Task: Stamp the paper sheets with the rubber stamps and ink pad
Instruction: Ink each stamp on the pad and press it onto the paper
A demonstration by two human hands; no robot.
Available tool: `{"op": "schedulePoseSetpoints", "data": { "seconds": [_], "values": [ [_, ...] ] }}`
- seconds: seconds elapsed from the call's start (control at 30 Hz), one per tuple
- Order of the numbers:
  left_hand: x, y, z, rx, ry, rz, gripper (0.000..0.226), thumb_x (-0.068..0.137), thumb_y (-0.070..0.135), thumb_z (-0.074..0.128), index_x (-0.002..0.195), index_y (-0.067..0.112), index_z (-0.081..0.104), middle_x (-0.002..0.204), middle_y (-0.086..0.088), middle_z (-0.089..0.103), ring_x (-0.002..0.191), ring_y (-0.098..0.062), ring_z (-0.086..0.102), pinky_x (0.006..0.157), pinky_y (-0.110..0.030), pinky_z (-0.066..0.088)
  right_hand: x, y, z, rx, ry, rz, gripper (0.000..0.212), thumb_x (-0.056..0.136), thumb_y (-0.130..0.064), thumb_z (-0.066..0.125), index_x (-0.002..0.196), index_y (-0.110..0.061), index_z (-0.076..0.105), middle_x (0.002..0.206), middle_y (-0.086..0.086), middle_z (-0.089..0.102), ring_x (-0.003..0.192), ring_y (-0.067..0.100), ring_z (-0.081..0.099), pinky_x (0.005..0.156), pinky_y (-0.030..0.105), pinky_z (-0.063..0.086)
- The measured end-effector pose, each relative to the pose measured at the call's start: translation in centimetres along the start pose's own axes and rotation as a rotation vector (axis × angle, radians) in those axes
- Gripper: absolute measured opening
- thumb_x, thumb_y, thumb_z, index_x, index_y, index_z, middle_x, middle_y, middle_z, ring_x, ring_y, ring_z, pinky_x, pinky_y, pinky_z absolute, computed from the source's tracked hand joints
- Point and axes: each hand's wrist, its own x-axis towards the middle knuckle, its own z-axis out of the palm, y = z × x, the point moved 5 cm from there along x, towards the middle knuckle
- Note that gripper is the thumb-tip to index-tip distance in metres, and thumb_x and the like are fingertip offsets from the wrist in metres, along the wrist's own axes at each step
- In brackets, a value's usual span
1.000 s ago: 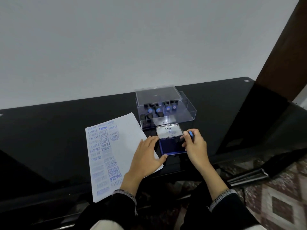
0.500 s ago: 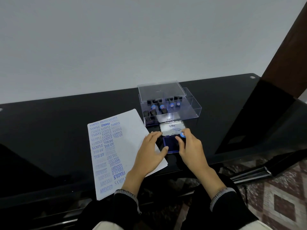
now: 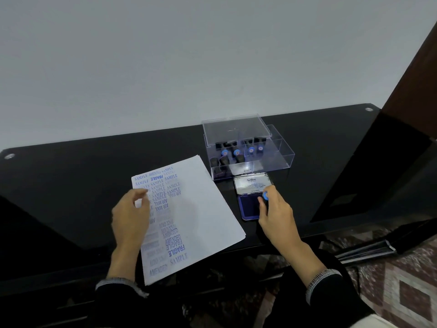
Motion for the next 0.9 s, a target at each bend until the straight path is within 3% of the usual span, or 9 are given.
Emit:
{"op": "schedulePoseSetpoints", "data": {
  "seconds": [0.23, 0.4, 0.57, 0.73, 0.9],
  "values": [
    [0.1, -3.1, -0.2, 0.177, -0.036, 0.022, 0.034, 0.094, 0.032, 0.056, 0.125, 0.017, 0.057, 0.131, -0.001, 0.053, 0.122, -0.022, 0.048, 0.091, -0.048, 0.046, 0.3, 0.1, -0.2, 0.052, -0.008, 0.025, 0.025, 0.092, -0.004, 0.054, 0.088, -0.018, 0.034, 0.074, 0.000, 0.047, 0.060, 0.017, 0.047, 0.047, 0.016, 0.031],
    [0.2, -3.4, 0.3, 0.268, -0.076, 0.065, 0.040, 0.093, 0.037, 0.056, 0.128, 0.017, 0.054, 0.134, 0.000, 0.053, 0.124, -0.022, 0.047, 0.102, -0.054, 0.041, 0.2, 0.0, 0.3, -0.032, -0.025, -0.009, 0.024, 0.090, 0.001, 0.054, 0.084, -0.014, 0.036, 0.073, 0.003, 0.048, 0.060, 0.022, 0.047, 0.049, 0.020, 0.029],
    [0.2, -3.7, 0.5, 0.302, -0.082, 0.090, 0.042, 0.093, 0.040, 0.055, 0.129, 0.017, 0.054, 0.134, 0.000, 0.053, 0.124, -0.023, 0.049, 0.104, -0.053, 0.040, 0.4, 0.2, -0.2, 0.086, -0.026, 0.021, 0.025, 0.092, -0.003, 0.054, 0.089, -0.018, 0.034, 0.075, -0.001, 0.048, 0.062, 0.015, 0.047, 0.051, 0.016, 0.032],
    [0.2, -4.0, 0.6, 0.316, -0.088, 0.101, 0.043, 0.093, 0.041, 0.054, 0.129, 0.017, 0.053, 0.134, -0.001, 0.053, 0.125, -0.023, 0.048, 0.104, -0.053, 0.040, 0.2, 0.1, 0.1, 0.034, -0.051, -0.013, 0.024, 0.092, -0.003, 0.054, 0.088, -0.017, 0.035, 0.076, 0.002, 0.049, 0.063, 0.020, 0.049, 0.051, 0.019, 0.036],
    [0.3, -4.2, 0.8, 0.333, -0.091, 0.117, 0.044, 0.094, 0.040, 0.053, 0.130, 0.015, 0.053, 0.136, -0.002, 0.052, 0.128, -0.024, 0.047, 0.107, -0.053, 0.037, 0.7, 0.7, -0.3, 0.145, -0.080, 0.042, 0.021, 0.092, -0.003, 0.053, 0.090, -0.016, 0.037, 0.074, -0.010, 0.046, 0.061, 0.007, 0.048, 0.052, 0.014, 0.036]
  ]
}}
